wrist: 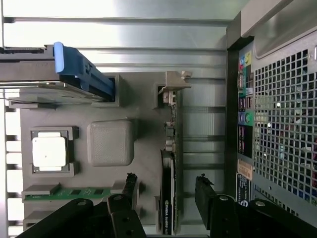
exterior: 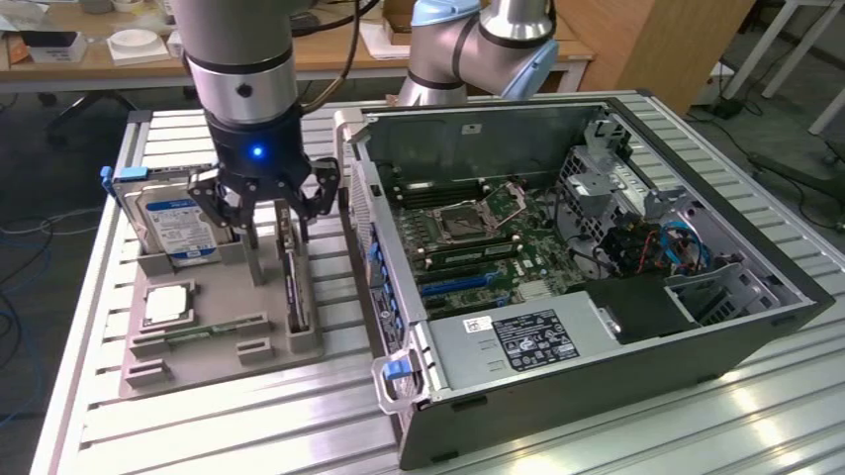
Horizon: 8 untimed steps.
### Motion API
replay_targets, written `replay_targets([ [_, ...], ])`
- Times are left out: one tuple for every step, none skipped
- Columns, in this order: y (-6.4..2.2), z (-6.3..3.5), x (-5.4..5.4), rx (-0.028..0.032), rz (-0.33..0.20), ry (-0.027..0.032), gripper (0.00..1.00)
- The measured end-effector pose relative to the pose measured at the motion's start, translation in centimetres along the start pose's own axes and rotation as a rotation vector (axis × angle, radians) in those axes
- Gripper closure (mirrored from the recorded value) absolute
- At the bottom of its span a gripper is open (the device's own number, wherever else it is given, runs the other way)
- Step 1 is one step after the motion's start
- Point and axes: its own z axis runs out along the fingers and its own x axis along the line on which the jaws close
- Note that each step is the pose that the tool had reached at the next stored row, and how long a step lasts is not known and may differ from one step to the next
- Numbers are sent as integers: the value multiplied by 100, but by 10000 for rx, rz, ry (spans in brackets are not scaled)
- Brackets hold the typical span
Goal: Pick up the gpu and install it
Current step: 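Pick up the gpu and move the gpu toward the slot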
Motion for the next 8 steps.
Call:
replay_targets([
  [-1, 13, 0, -1, -1, -1, 41],
  [-2, 26, -1, 0, 0, -1, 41],
  [-3, 38, 0, 0, 0, 0, 41],
  [-4, 52, 0, 0, 0, 0, 41],
  [-6, 66, 0, 0, 0, -1, 41],
  [-7, 80, 0, 0, -1, 0, 41],
  [-8, 94, 0, -1, -1, -1, 41],
  [-9, 107, 0, -1, 0, -1, 41],
])
